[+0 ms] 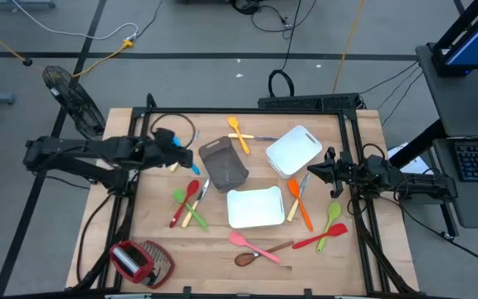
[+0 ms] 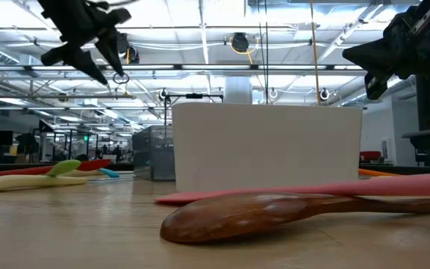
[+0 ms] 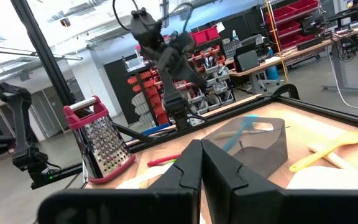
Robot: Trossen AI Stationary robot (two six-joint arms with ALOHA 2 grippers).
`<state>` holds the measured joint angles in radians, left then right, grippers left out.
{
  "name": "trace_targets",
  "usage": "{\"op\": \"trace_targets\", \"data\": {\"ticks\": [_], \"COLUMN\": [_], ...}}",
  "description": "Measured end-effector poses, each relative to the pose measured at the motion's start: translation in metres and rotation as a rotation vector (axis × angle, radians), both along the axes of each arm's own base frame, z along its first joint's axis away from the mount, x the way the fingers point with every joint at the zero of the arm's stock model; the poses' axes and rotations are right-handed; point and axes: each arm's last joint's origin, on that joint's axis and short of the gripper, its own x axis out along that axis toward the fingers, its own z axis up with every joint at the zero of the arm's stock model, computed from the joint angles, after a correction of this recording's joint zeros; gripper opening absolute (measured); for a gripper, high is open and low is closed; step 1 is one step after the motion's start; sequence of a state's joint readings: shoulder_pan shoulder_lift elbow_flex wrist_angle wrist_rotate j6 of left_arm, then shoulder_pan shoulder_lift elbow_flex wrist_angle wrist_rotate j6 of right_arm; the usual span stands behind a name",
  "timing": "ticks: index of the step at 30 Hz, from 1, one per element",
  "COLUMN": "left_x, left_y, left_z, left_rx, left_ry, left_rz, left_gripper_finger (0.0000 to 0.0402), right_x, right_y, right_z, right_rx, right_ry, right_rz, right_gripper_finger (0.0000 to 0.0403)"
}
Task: Pick & Place Kitchen Items
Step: Put the red serving spoon into the black bin
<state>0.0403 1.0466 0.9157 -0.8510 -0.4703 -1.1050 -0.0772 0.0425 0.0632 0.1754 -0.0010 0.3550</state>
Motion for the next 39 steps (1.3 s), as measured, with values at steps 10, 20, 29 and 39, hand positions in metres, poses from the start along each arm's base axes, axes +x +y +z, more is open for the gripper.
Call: {"op": "trace_targets", "data": {"ticks": [10,20,29,39], "left_x": [0.006,0.012,0.016,0.017], "left_y": [0.002,-0.01,-0.021,-0.035], "left_z": [-0.018,-0.023,-0.022,-0.021], "left_rx": [-0.349,-0.427,-0.399,-0.4], "left_ry": [0.214,0.237,0.205,0.199], "left_rz": [-0.102,-0.168,-0.206,-0.246], "left_gripper_finger": [0.02,0.02,0.02,0.02], "right_x": [0.0,0.0,0.0,0.0], "right_y": [0.0,0.0,0.0,0.0], "right_z": [0.0,0.0,0.0,0.0], "right_rx": [0.0,0.0,0.0,0.0], "right_ry": [0.0,0.0,0.0,0.0], "right_rz": [0.0,0.0,0.0,0.0], "right_gripper_finger": [0.0,0.0,0.0,0.0]}}
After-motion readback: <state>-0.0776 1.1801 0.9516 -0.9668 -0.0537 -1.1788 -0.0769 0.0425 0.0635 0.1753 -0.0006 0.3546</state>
